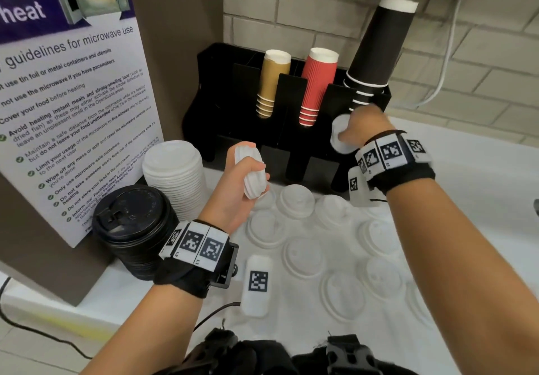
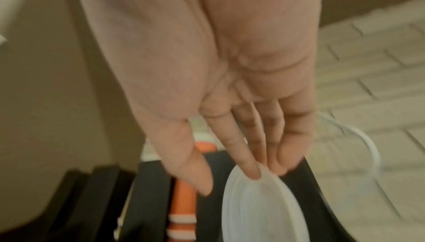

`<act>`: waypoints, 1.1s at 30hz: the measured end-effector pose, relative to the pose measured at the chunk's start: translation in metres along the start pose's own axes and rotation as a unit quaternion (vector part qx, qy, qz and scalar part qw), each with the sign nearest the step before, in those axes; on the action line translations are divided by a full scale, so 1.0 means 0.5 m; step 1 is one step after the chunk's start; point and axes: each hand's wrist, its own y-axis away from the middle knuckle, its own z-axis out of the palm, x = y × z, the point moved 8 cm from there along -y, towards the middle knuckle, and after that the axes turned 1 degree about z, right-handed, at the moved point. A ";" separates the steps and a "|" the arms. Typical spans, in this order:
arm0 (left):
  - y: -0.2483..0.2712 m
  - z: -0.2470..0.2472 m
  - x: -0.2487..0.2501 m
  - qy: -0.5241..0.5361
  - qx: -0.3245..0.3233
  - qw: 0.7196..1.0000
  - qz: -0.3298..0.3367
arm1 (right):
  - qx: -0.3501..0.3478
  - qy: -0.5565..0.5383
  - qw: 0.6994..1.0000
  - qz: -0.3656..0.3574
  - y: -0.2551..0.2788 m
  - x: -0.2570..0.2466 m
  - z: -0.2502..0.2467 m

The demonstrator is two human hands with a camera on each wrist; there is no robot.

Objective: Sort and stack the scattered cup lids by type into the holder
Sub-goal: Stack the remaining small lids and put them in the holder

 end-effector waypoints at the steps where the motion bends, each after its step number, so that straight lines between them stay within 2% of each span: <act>1: 0.000 0.002 0.000 -0.007 0.005 1.000 0.007 | 0.060 0.005 0.998 -0.013 0.017 -0.012 -0.035; 3: -0.001 0.007 -0.001 -0.016 0.013 1.000 0.021 | 0.156 -0.017 0.987 -0.026 0.061 -0.037 -0.092; 5: -0.001 0.014 -0.005 -0.015 0.022 0.999 0.031 | 0.198 -0.059 0.977 -0.061 0.110 -0.071 -0.111; 10: -0.002 0.008 -0.005 -0.008 0.058 0.997 0.054 | 0.192 -0.173 0.954 -0.149 0.221 -0.149 -0.055; 12: -0.001 -0.006 -0.003 0.003 0.072 0.996 0.056 | 0.198 -0.287 0.924 -0.157 0.246 -0.142 -0.041; 13: 0.000 -0.012 -0.004 0.009 0.077 0.996 0.053 | 0.184 -0.354 0.904 -0.154 0.251 -0.132 -0.032; 15: 0.001 -0.022 -0.007 0.015 0.079 0.996 0.044 | 0.105 -0.463 0.868 -0.145 0.254 -0.120 -0.004; 17: 0.002 -0.022 -0.009 0.018 0.071 0.997 0.035 | 0.026 -0.507 0.846 -0.164 0.261 -0.128 0.017; 20: 0.002 -0.011 -0.011 0.019 0.057 0.998 0.025 | -0.058 -0.531 0.821 -0.201 0.273 -0.144 0.032; 22: 0.003 -0.002 -0.013 0.019 0.051 0.998 0.012 | -0.084 -0.526 0.821 -0.205 0.276 -0.147 0.041; 25: 0.008 0.019 -0.019 0.009 0.022 1.000 -0.012 | -0.058 -0.492 0.847 -0.194 0.276 -0.141 0.046; 29: 0.018 0.050 -0.022 -0.058 -0.028 0.998 -0.019 | -0.070 -0.529 0.824 -0.189 0.278 -0.142 0.054; 33: 0.025 0.069 -0.023 -0.092 -0.046 0.994 -0.038 | -0.077 -0.498 0.837 -0.211 0.281 -0.140 0.054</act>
